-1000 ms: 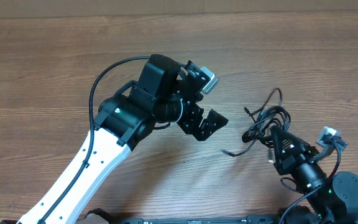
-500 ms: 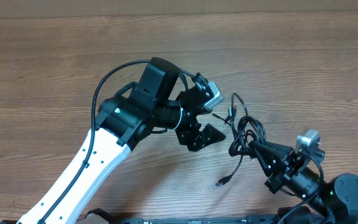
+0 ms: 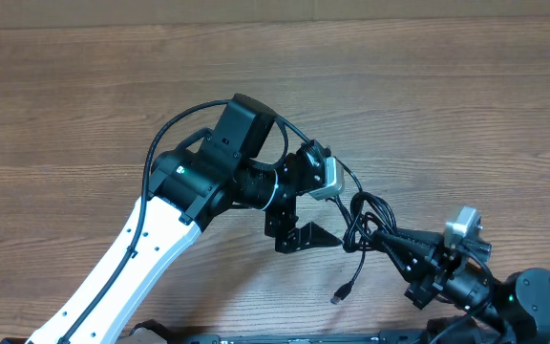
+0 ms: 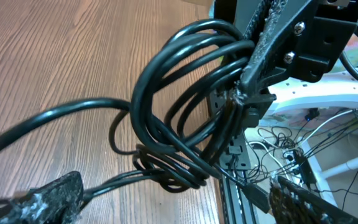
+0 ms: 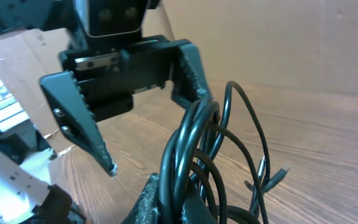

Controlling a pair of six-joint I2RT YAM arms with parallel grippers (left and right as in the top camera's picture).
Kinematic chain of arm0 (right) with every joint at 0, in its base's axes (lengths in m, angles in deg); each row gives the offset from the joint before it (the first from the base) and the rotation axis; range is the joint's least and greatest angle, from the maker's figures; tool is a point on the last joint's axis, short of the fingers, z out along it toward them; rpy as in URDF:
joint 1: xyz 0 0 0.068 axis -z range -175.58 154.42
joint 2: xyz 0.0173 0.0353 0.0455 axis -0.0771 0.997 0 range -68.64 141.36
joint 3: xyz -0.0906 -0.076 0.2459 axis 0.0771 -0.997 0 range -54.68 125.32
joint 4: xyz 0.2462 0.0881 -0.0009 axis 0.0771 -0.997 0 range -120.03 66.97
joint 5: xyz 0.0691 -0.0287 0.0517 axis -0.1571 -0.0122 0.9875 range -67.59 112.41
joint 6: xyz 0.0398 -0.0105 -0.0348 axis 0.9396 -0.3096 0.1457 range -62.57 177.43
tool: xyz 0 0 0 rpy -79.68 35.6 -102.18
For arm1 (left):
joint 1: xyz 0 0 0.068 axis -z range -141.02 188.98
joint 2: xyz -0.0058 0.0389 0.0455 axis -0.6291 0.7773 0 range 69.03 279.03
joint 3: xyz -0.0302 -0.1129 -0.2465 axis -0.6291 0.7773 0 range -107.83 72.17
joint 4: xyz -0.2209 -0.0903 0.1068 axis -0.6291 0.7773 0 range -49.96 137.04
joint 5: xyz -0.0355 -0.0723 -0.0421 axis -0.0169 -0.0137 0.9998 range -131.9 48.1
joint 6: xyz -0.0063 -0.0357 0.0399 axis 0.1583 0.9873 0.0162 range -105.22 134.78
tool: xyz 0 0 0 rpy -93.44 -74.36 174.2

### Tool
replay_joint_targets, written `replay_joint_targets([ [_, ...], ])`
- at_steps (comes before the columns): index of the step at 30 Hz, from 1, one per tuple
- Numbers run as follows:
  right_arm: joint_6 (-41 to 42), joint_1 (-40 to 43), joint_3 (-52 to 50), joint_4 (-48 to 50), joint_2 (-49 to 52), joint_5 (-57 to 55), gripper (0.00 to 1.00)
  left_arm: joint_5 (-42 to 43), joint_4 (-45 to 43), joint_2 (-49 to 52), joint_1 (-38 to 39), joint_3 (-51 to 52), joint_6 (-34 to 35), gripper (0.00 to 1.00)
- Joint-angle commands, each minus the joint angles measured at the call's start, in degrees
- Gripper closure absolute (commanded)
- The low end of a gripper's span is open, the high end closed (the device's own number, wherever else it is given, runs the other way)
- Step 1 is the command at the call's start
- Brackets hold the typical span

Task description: Untangle cables

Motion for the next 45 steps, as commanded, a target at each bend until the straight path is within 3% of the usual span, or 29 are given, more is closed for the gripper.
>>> replay_joint_targets([
  [1, -1.4, 0.0, 0.3, 2.1, -0.1, 5.5, 0.96, 4.0, -0.9, -1.2, -0.1, -0.9, -2.1, 0.05],
  [7, -1.7, 0.0, 0.3, 3.4, -0.1, 8.4, 0.96, 8.4, -1.0, -1.2, -0.1, -0.9, -5.9, 0.08],
  [33, 1.1, 0.0, 0.3, 7.3, -0.1, 12.9, 0.96, 14.4, -4.3, -1.2, 0.0, -0.9, -5.9, 0.09],
  [36, 1.2, 0.0, 0.3, 7.2, -0.1, 12.6, 0.96, 12.3, -4.1, -1.2, 0.0, -0.9, -4.1, 0.00],
  [40, 1.2, 0.0, 0.3, 6.6, -0.1, 11.0, 0.96, 2.5, -1.6, -1.2, 0.0, -0.9, 0.9, 0.00],
  [45, 1.4, 0.0, 0.3, 3.7, -0.1, 5.5, 0.96, -0.9, 2.1, -1.2, -0.1, -0.9, 1.2, 0.00],
])
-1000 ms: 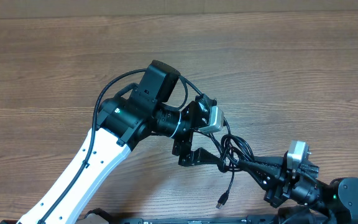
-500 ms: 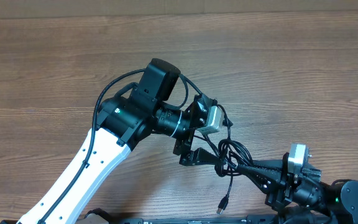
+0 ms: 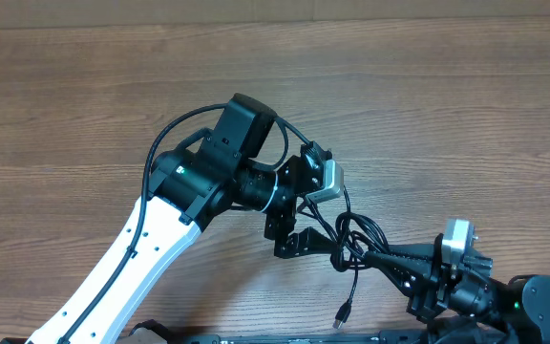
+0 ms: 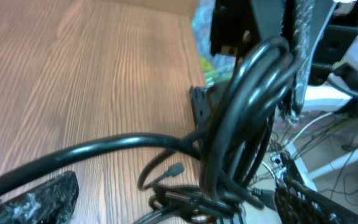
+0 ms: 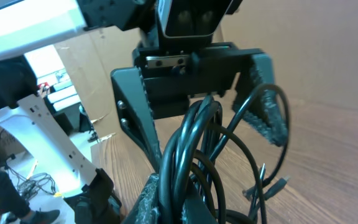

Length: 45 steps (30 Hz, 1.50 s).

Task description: Untangle cables

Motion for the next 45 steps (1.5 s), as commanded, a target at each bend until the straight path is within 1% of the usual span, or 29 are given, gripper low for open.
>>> replay_joint_targets([
  [1, 0.2, 0.1, 0.3, -1.4, -0.1, -5.1, 0.96, -4.9, 2.0, -1.2, -0.1, -0.9, 1.6, 0.00],
  [6, 0.2, 0.1, 0.3, -2.4, -0.1, -7.3, 0.96, -5.7, 2.7, -1.2, -0.1, -0.9, 1.5, 0.00],
  [10, -0.1, 0.1, 0.3, -6.0, -0.1, -13.0, 0.96, -5.0, 2.7, -1.2, -0.1, -0.9, -1.7, 0.00],
  [12, -0.1, 0.1, 0.3, -7.3, -0.1, -15.5, 0.96, -3.0, 2.7, -1.2, -0.1, -0.9, -5.4, 0.00],
  [15, -1.2, 0.1, 0.3, -8.0, -0.1, -15.9, 0.96, -1.2, 1.9, -1.2, -0.1, -0.9, -9.6, 0.00],
  [17, -2.2, 0.1, 0.3, -8.6, -0.1, -15.8, 0.96, -0.8, -1.0, -1.2, 0.0, -0.9, -11.3, 0.00],
  [21, -7.5, 0.1, 0.3, -9.8, -0.1, -10.9, 0.96, -0.9, -6.9, -1.2, 0.0, -0.9, -11.4, 0.00],
  [22, -9.0, 0.1, 0.3, -9.9, -0.1, -8.9, 0.96, -0.9, -9.3, -1.2, 0.0, -0.9, -11.8, 0.00],
  [24, -9.9, 0.1, 0.3, -9.7, -0.1, -7.0, 0.96, -0.9, -10.9, -1.2, 0.0, -0.9, -13.4, 0.00],
  [28, -10.6, 0.1, 0.3, -8.5, -0.1, -3.0, 0.96, -0.8, -11.0, -1.2, 0.3, -0.9, -17.8, 0.00],
  [33, -10.6, 0.1, 0.3, -5.9, -0.1, 2.0, 0.96, -0.2, -10.8, -1.2, 1.8, -0.9, -18.0, 0.00],
  [37, -10.6, 0.1, 0.3, -5.9, -0.1, 2.0, 0.96, 2.0, -10.8, -1.2, 4.1, -0.9, -18.1, 0.00],
  [41, -10.6, 0.1, 0.3, -5.9, -0.1, 1.9, 0.96, 1.9, -10.8, -1.1, 6.1, -0.9, -18.2, 0.00],
  [42, -10.6, 0.1, 0.3, -5.9, -0.1, 1.9, 0.96, 1.9, -10.8, -1.1, 6.4, -0.9, -18.2, 0.03],
  [43, -10.6, 0.1, 0.3, -5.9, -0.1, 1.9, 0.96, 1.5, -10.6, -1.1, 6.7, -0.9, -18.2, 0.16],
  [44, -10.6, 0.1, 0.3, -5.9, -0.1, 1.9, 0.96, 1.0, -10.6, -1.1, 6.8, -0.9, -18.2, 0.35],
  [45, -10.6, 0.1, 0.3, -5.9, -0.1, 1.9, 0.96, 0.7, -10.5, -1.1, 6.8, -0.9, -18.2, 0.51],
])
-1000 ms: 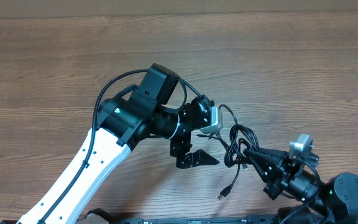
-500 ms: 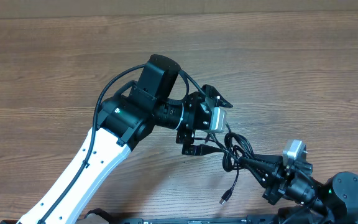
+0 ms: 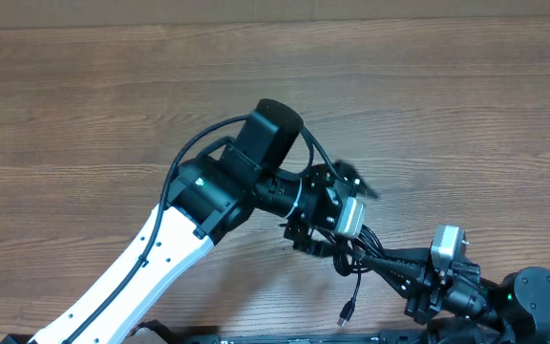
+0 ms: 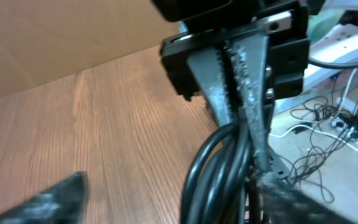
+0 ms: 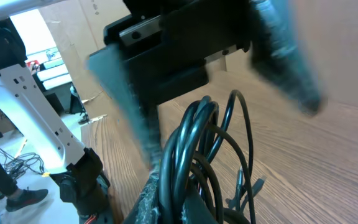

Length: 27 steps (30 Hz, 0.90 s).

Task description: Untangle cables

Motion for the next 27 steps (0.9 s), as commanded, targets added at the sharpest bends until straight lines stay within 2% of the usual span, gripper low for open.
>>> replay_joint_targets([
  [1, -0.4, 0.0, 0.3, 0.6, -0.1, 0.7, 0.96, -0.3, 0.3, -1.1, 0.4, -0.9, -1.3, 0.74],
  [3, -0.4, 0.0, 0.3, 0.5, -0.1, 0.6, 0.96, -0.9, 0.9, -1.1, 0.3, -0.9, -1.3, 0.96],
  [10, -0.4, 0.0, 0.3, 0.5, -0.1, 0.2, 0.94, -1.5, 1.4, -1.1, 0.3, -0.9, -1.3, 0.96],
  [12, 0.2, 0.0, 0.3, 0.3, -0.1, -1.5, 0.80, -2.4, 1.5, -1.1, 0.3, -0.9, -1.1, 0.96],
  [13, 1.5, 0.0, 0.3, -0.3, -0.1, -4.5, 0.52, -4.1, 1.5, -1.1, 0.3, -0.9, -0.1, 0.96],
  [14, 1.6, 0.0, 0.3, -0.8, -0.1, -6.2, 0.36, -5.5, 1.5, -1.1, 0.3, -0.9, 1.1, 0.96],
  [16, 1.6, 0.0, 0.3, -1.8, -0.1, -8.4, 0.23, -8.6, 1.5, -1.1, 0.3, -0.9, 4.3, 0.96],
  [19, 2.1, 0.0, 0.3, -2.8, -0.1, -11.9, 0.13, -13.3, 1.5, -1.1, 0.3, -0.9, 9.7, 0.96],
  [22, 4.4, 0.0, 0.3, -3.1, -0.1, -16.0, 0.10, -18.4, 1.1, -1.1, 0.2, -0.9, 16.7, 0.96],
  [27, 8.6, 0.0, 0.3, -5.2, -0.1, -25.2, 0.06, -19.5, 0.0, -1.1, 0.2, -0.9, 23.6, 0.96],
])
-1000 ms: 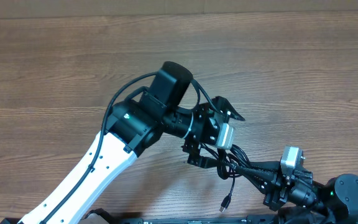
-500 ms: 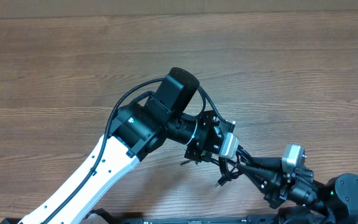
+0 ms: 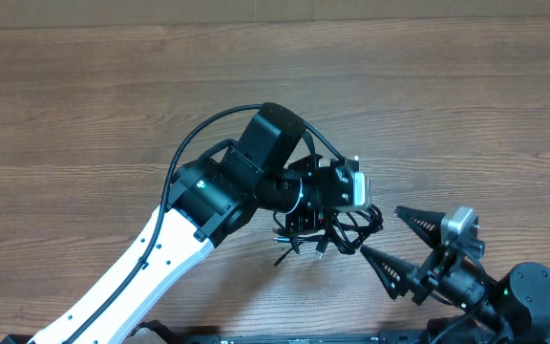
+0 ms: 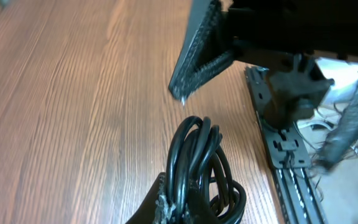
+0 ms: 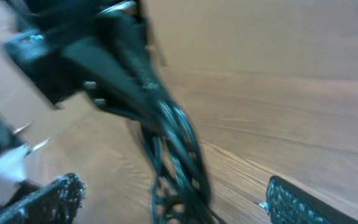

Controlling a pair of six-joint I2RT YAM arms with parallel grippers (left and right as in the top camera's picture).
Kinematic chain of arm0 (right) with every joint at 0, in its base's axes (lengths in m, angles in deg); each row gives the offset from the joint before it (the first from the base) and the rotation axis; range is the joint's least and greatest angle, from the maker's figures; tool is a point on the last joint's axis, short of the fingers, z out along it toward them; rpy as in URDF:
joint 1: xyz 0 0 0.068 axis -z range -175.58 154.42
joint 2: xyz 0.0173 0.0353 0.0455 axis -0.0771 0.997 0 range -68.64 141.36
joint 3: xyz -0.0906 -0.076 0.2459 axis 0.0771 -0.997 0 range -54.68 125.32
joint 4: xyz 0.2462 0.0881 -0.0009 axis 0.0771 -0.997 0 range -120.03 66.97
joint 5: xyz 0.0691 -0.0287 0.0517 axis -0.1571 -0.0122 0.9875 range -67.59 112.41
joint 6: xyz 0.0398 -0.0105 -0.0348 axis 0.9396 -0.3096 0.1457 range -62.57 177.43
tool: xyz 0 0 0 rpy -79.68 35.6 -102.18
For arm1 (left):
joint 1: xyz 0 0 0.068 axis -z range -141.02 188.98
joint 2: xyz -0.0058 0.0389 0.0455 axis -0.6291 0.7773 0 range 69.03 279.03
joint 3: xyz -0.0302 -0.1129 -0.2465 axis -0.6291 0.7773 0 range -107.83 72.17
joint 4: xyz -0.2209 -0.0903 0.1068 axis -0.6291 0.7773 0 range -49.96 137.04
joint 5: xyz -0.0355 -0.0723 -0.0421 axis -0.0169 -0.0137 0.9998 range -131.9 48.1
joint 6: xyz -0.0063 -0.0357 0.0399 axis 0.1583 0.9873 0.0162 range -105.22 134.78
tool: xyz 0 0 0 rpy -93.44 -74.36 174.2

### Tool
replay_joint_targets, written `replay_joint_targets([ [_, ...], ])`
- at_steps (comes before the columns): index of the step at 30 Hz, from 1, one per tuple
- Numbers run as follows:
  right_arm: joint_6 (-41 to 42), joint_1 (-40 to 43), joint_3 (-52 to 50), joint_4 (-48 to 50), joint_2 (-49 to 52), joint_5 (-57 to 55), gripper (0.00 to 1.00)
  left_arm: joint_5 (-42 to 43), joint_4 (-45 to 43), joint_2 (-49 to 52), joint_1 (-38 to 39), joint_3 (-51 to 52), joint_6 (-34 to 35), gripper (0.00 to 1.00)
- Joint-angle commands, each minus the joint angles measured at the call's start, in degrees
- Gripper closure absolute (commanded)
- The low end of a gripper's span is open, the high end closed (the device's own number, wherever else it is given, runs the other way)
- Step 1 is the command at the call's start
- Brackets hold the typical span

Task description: Untangle cables

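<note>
The black cable bundle point(image 3: 344, 229) is a tight coil, and my left gripper point(image 3: 327, 222) is shut on it just above the wood. In the left wrist view the coil point(image 4: 197, 146) rises out of the shut left gripper point(image 4: 188, 208). Thin plug ends point(image 3: 292, 252) stick out to the coil's left. My right gripper point(image 3: 380, 230) stands wide open to the right of the coil, apart from it. The right wrist view is blurred; the coil point(image 5: 178, 146) hangs ahead of the open right gripper point(image 5: 171, 186), below the left gripper point(image 5: 114, 65).
The wooden table point(image 3: 466, 105) runs far to the left, right and back. A black rail point(image 4: 281, 152) lies along the table's near edge, with loose wires beyond it. A cardboard wall point(image 5: 260, 37) stands behind the table.
My right gripper was shut on the coil and has let go; it now stands open beside it. The left gripper was open around the coil and is now shut on it.
At first my right gripper held the coil up, with the left gripper open beside it. Then the open left jaws stood around the coil, and later the left wrist had turned. Now the coil is in the left gripper and the right is open.
</note>
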Motion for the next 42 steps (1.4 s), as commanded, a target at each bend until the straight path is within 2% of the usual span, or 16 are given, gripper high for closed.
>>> replay_joint_targets([
  [1, 4.9, -0.3, 0.3, -0.7, -0.2, -9.8, 0.04, -2.4, -1.7, -0.8, -0.2, -0.9, 9.9, 0.96],
  [5, 5.0, -0.3, 0.3, -0.6, -0.2, -8.3, 0.04, -3.9, -5.8, -0.8, -0.2, -0.9, 19.1, 0.96],
  [8, 1.6, -0.3, 0.3, -0.7, -0.2, -4.5, 0.06, -3.9, -8.3, -0.8, -0.2, -0.9, 23.7, 0.96],
  [12, -3.8, -0.3, 0.3, -0.6, -0.2, 2.5, 0.17, -3.9, -9.0, -0.8, -0.2, -0.9, 27.2, 0.96],
  [16, -9.1, -0.3, 0.3, -0.6, -0.2, 10.0, 0.18, -3.1, -8.9, -0.8, -0.1, -0.9, 29.4, 0.96],
  [19, -9.4, -0.3, 0.3, -0.6, -0.2, 10.3, 0.17, 1.2, -9.0, -0.8, -0.1, -0.9, 29.3, 0.96],
  [25, -9.4, -0.3, 0.3, -0.6, -0.2, 10.1, 0.17, 4.8, -9.2, -0.8, -0.1, -0.9, 29.3, 0.96],
  [32, -10.0, -0.3, 0.3, -1.1, -0.2, 10.2, 0.12, 10.6, -9.5, -0.8, -0.1, -0.9, 24.1, 0.96],
  [36, -11.8, -0.3, 0.3, -2.6, -0.2, 10.1, 0.15, 13.5, -11.8, -0.8, -0.1, -0.9, 22.6, 0.96],
  [42, -13.0, -0.3, 0.3, -3.5, -0.2, 10.1, 0.26, 17.2, -18.7, -0.8, -0.1, -0.9, 22.2, 0.96],
])
